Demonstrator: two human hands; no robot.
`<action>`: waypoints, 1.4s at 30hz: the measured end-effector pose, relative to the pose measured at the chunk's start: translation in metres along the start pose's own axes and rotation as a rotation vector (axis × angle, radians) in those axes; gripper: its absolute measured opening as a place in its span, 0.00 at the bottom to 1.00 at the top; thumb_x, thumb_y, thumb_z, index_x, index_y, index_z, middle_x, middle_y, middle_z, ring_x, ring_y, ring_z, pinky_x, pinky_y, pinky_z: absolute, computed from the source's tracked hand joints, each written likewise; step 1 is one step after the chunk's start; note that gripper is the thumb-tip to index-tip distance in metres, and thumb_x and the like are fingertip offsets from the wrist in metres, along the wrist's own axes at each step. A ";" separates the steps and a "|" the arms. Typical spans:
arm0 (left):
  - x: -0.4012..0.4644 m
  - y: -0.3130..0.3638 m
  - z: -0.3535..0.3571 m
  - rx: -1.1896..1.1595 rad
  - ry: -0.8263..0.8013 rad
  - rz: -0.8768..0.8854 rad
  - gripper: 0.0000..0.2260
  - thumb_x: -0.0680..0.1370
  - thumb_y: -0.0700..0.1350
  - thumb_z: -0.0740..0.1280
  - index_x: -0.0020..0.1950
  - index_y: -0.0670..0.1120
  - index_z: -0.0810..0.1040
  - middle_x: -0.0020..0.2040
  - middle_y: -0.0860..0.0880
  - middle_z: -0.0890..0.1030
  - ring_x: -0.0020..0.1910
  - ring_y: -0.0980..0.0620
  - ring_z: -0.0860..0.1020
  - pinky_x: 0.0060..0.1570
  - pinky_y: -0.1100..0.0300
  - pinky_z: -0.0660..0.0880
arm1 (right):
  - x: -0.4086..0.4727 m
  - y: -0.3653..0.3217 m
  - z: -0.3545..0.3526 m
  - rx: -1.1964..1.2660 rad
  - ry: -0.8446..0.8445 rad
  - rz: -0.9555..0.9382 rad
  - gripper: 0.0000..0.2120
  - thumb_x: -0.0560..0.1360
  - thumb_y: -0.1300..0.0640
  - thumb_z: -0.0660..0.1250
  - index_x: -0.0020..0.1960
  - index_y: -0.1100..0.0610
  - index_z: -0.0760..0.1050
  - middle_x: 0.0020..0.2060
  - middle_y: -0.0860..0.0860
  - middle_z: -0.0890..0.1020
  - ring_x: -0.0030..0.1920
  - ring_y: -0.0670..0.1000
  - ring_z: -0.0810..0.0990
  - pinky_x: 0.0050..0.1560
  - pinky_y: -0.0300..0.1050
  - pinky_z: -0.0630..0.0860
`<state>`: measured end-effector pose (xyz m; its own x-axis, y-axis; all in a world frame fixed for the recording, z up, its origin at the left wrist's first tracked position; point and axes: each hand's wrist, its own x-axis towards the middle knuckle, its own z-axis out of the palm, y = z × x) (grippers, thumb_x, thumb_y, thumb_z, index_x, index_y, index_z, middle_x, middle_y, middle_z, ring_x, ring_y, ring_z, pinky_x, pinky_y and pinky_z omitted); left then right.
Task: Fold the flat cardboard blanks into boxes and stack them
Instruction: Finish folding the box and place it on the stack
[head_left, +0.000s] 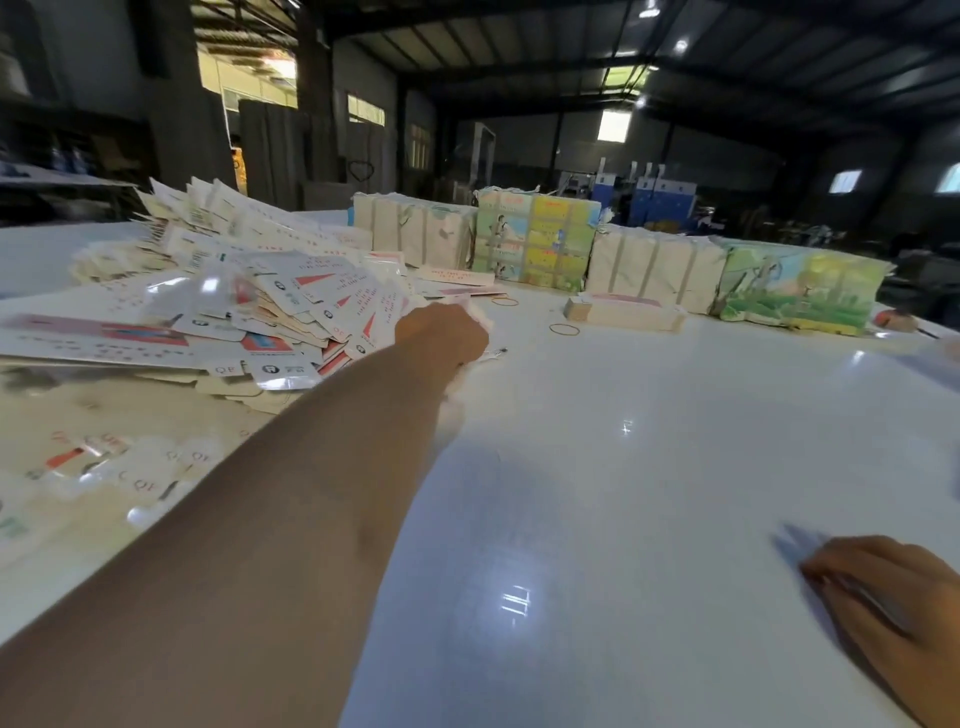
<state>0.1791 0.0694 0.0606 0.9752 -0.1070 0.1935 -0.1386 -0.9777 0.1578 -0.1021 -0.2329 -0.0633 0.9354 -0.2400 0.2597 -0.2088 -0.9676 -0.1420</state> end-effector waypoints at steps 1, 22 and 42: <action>-0.001 0.001 -0.008 -0.014 0.011 0.013 0.08 0.76 0.48 0.59 0.43 0.45 0.69 0.40 0.48 0.74 0.42 0.48 0.73 0.41 0.58 0.67 | -0.007 -0.010 -0.012 0.068 0.083 -0.012 0.18 0.77 0.53 0.56 0.57 0.59 0.80 0.58 0.53 0.79 0.59 0.56 0.76 0.64 0.48 0.70; -0.243 0.099 0.026 -0.055 0.582 1.074 0.19 0.66 0.39 0.53 0.45 0.43 0.83 0.35 0.50 0.80 0.32 0.48 0.79 0.19 0.63 0.65 | -0.035 -0.042 -0.057 0.241 0.191 -0.065 0.05 0.74 0.63 0.63 0.43 0.62 0.77 0.40 0.56 0.80 0.42 0.60 0.77 0.39 0.49 0.72; -0.230 0.103 0.026 -0.116 0.500 0.930 0.36 0.70 0.66 0.56 0.62 0.38 0.75 0.47 0.39 0.80 0.41 0.39 0.79 0.39 0.46 0.77 | -0.041 -0.044 -0.088 1.626 -0.096 0.141 0.11 0.79 0.64 0.55 0.52 0.66 0.75 0.31 0.56 0.82 0.26 0.52 0.77 0.28 0.41 0.74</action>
<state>-0.0554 -0.0116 0.0068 0.2994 -0.6912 0.6578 -0.8348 -0.5236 -0.1702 -0.1562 -0.1872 0.0160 0.9623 -0.2487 0.1099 0.1555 0.1718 -0.9728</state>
